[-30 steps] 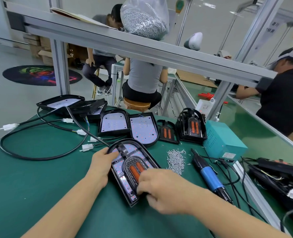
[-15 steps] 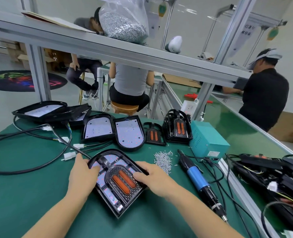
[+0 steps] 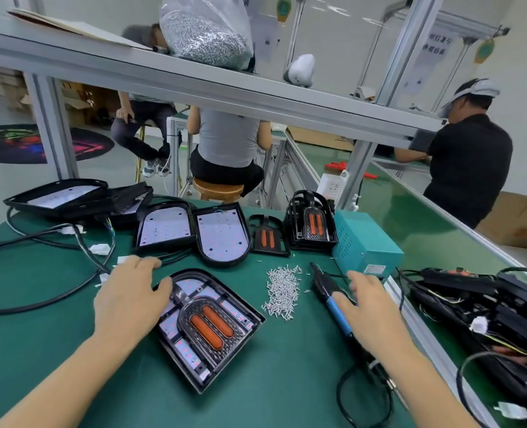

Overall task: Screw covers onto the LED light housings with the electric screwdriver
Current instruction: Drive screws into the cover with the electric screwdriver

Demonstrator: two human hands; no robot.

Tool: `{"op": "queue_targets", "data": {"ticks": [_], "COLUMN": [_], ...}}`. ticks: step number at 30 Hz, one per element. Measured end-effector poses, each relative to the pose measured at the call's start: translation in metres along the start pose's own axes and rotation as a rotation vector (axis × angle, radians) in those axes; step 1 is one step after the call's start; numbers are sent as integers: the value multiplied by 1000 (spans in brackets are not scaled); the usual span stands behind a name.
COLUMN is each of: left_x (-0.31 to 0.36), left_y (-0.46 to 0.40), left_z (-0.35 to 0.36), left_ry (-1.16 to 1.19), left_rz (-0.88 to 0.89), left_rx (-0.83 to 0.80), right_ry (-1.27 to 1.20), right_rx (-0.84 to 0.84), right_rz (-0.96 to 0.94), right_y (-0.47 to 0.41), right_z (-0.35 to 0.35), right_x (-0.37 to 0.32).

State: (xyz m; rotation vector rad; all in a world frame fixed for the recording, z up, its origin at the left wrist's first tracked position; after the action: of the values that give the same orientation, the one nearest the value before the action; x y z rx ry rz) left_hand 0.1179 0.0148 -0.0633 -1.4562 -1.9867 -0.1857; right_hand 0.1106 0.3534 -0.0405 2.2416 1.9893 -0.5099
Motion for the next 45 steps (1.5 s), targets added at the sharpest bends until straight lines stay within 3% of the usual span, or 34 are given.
{"op": "queue_targets", "data": {"ticks": [2, 4, 11, 16, 26, 35, 40, 45], "left_x": [21, 51, 135, 134, 136, 145, 146, 132], "left_y": [-7, -14, -37, -45, -40, -30, -28, -29], "left_z": [-2, 4, 74, 109, 124, 123, 114, 96], "left_ry": [57, 147, 53, -93, -257, -359, -263, 61], "left_rz": [114, 222, 396, 422, 524, 498, 445, 419], "left_rx": [50, -2, -544, -701, -613, -576, -550, -428], "right_ry": [91, 143, 103, 117, 119, 137, 173, 217], "right_rx": [-62, -150, -267, -254, -220, -264, -277, -300], "right_rz": [78, 124, 202, 199, 234, 225, 233, 238], "right_y": [1, 3, 2, -4, -11, -16, -20, -25], "right_z": [-1, 4, 25, 28, 36, 38, 40, 38], "right_x": [18, 27, 31, 31, 29, 30, 30, 27]}}
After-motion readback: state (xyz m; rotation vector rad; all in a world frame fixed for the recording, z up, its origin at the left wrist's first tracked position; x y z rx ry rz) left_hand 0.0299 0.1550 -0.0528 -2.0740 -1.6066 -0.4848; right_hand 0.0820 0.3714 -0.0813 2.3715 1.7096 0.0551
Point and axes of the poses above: each hand's wrist, its own y-axis away from the middle knuckle, its own z-axis out of the palm, x = y × z, the point moved 2 cm from there along -y, towards the middle knuckle, and after that the axes turned 6 degrees about y, right-handed, at the moved point
